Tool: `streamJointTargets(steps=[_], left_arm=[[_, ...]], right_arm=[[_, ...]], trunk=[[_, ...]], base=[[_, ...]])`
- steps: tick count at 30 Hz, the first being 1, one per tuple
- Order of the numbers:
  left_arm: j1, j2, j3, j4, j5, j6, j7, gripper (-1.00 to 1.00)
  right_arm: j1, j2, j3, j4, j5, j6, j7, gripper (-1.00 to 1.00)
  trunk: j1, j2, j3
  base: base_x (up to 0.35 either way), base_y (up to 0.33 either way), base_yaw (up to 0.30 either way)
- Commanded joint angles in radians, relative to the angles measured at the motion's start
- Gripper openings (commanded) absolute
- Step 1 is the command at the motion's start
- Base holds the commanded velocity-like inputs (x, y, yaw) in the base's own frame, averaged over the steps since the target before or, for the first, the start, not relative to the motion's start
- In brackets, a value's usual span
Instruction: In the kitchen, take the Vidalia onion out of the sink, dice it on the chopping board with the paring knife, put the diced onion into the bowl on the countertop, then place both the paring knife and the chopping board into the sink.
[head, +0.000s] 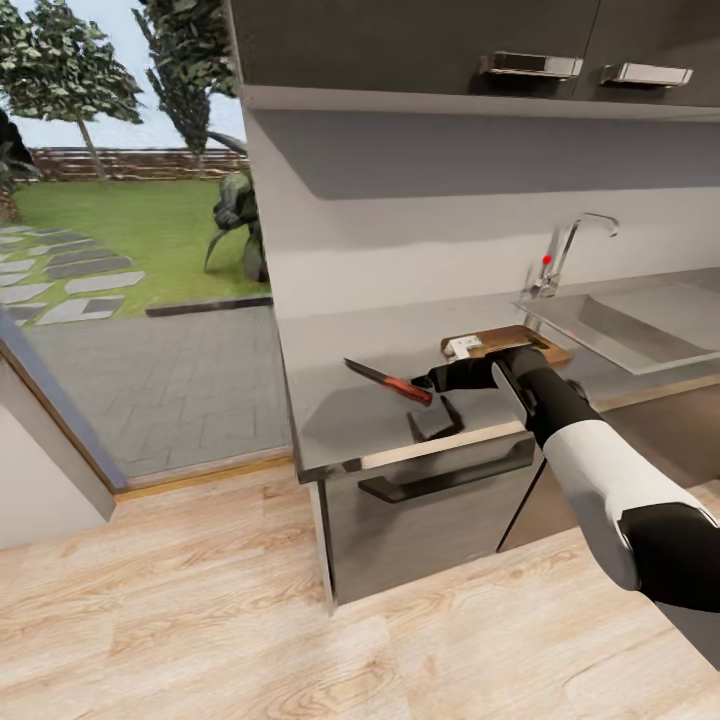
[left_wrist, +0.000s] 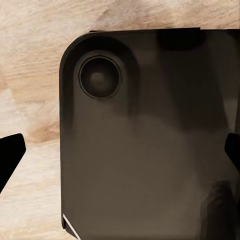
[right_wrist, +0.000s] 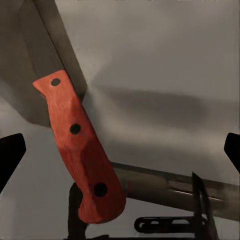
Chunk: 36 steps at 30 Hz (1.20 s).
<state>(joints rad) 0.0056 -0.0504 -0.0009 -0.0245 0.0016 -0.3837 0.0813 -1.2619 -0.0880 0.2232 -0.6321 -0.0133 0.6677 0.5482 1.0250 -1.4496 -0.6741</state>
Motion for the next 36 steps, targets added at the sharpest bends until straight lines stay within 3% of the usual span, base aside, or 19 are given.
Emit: streamJointTargets(steps=[1, 10, 36], left_arm=[[0.001, 0.000, -0.001, -0.002, 0.000, -0.001, 0.003, 1.00], [0.001, 0.000, -0.001, -0.002, 0.000, -0.001, 0.003, 1.00], [0.001, 0.000, -0.001, 0.000, 0.000, -0.001, 0.003, 1.00]], right_arm=[[-0.001, -0.001, 0.004, -0.001, -0.001, 0.004, 0.001, 1.00], [-0.001, 0.000, 0.004, -0.001, 0.000, 0.004, 0.001, 1.00], [-0.001, 0.000, 0.002, 0.006, 0.040, 0.004, 0.000, 1.00]], trunk=[[0.000, 0.000, -0.001], [0.000, 0.000, -0.001], [0.000, 0.000, -0.001]], base=[[0.000, 0.194, 0.000], [0.000, 0.218, 0.000], [0.000, 0.006, 0.000]])
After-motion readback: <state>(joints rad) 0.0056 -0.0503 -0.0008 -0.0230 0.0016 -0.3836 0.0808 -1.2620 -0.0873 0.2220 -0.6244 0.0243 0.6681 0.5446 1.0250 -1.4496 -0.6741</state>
